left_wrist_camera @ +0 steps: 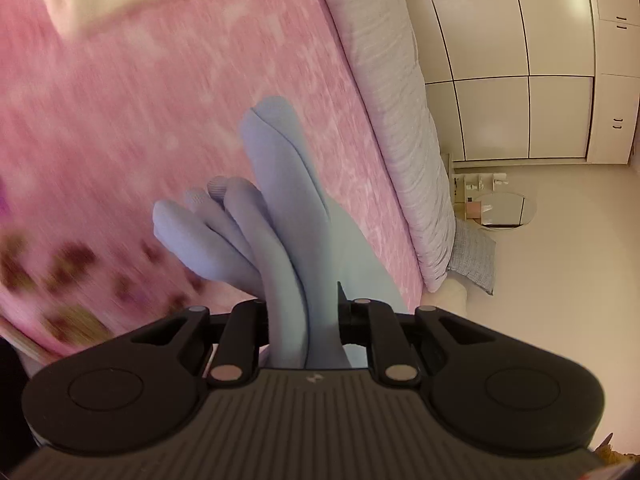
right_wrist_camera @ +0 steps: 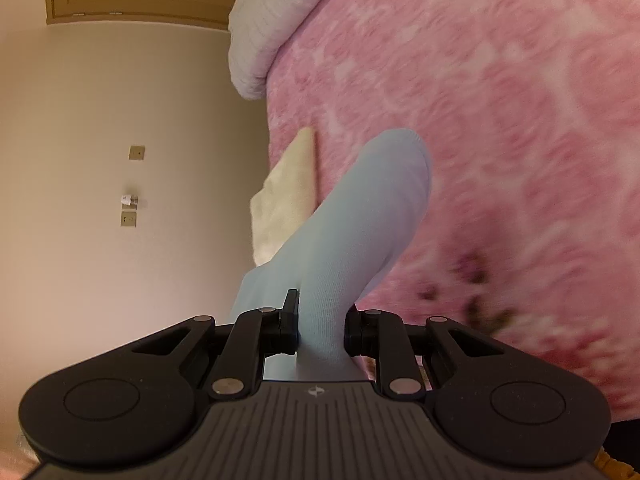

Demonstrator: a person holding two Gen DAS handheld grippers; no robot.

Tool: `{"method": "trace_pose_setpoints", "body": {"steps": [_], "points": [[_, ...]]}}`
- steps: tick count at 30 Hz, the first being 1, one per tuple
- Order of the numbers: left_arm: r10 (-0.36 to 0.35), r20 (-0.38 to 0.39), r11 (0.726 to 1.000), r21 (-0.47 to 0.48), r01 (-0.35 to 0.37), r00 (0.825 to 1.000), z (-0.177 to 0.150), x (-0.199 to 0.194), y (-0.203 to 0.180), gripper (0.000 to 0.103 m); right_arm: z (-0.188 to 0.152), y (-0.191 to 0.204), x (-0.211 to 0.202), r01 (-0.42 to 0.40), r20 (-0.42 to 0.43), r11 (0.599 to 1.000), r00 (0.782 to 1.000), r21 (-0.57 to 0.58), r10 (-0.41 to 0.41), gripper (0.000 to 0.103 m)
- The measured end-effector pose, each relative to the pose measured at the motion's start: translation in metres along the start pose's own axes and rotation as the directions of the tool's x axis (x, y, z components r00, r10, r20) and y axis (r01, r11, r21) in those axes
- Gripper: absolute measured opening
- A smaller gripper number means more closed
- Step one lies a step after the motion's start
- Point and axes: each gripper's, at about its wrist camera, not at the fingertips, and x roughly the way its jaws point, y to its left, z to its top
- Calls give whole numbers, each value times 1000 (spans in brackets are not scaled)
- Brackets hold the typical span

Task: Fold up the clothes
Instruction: 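Carry the sweatshirt with both grippers over the cream folded towel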

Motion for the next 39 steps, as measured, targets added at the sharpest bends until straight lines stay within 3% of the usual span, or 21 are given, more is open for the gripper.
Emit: {"method": "trace_pose_setpoints", "body": {"steps": [8, 13, 16, 19, 21, 23, 25, 26, 27, 28, 30, 34, 35, 37, 38, 39], "points": [[24, -75, 996, 84, -18, 997, 161, -94, 26, 13, -27, 91, 142, -18, 89, 999, 996, 44, 14, 20], [18, -54, 986, 166, -8, 998, 263, -124, 21, 12, -2, 147, 220, -30, 127, 999, 991, -13, 31, 21], [-33, -17, 978, 206, 36, 999, 315, -132, 21, 13, 23, 175, 254, -54, 161, 995, 985, -82, 66, 20], [-59, 5, 966, 254, 55, 998, 355, -128, 33, 14, 43, 183, 285, -77, 187, 988, 977, -131, 101, 21], [-28, 20, 957, 289, 21, 999, 376, -114, 51, 22, 54, 172, 311, -69, 189, 988, 977, -135, 94, 25], [53, 32, 964, 260, -59, 998, 389, -92, 88, 28, 62, 147, 345, 6, 194, 995, 981, -98, 14, 54], [179, 6, 968, 178, -177, 984, 397, -69, 132, 28, 64, 120, 376, 134, 167, 990, 978, -50, -124, 66], [239, -16, 962, 138, -235, 971, 399, -60, 154, 27, 63, 106, 390, 215, 141, 976, 967, -19, -210, 66], [209, -26, 973, 103, -206, 978, 396, -60, 170, 30, 60, 95, 396, 247, 124, 969, 961, 8, -246, 66], [158, -5, 985, 73, -157, 987, 391, -66, 176, 31, 55, 86, 397, 244, 115, 969, 962, 35, -247, 66], [121, 8, 992, 36, -121, 993, 383, -79, 181, 37, 47, 80, 389, 227, 122, 972, 965, 56, -233, 66], [133, 18, 991, 21, -134, 991, 380, -100, 184, 55, 31, 88, 375, 213, 115, 977, 970, 29, -214, 66], [146, 13, 989, 16, -146, 989, 381, -104, 184, 66, 31, 91, 375, 221, 107, 975, 969, 13, -221, 66], [175, -25, 984, 40, -174, 984, 373, -102, 186, 67, 25, 96, 378, 250, 90, 968, 965, -18, -247, 66], [182, -41, 982, 54, -180, 982, 369, -100, 188, 65, 22, 99, 379, 265, 83, 964, 962, -32, -261, 59], [189, -37, 980, 75, -186, 981, 365, -100, 187, 55, 18, 101, 381, 288, 81, 957, 956, -46, -284, 51]]}}
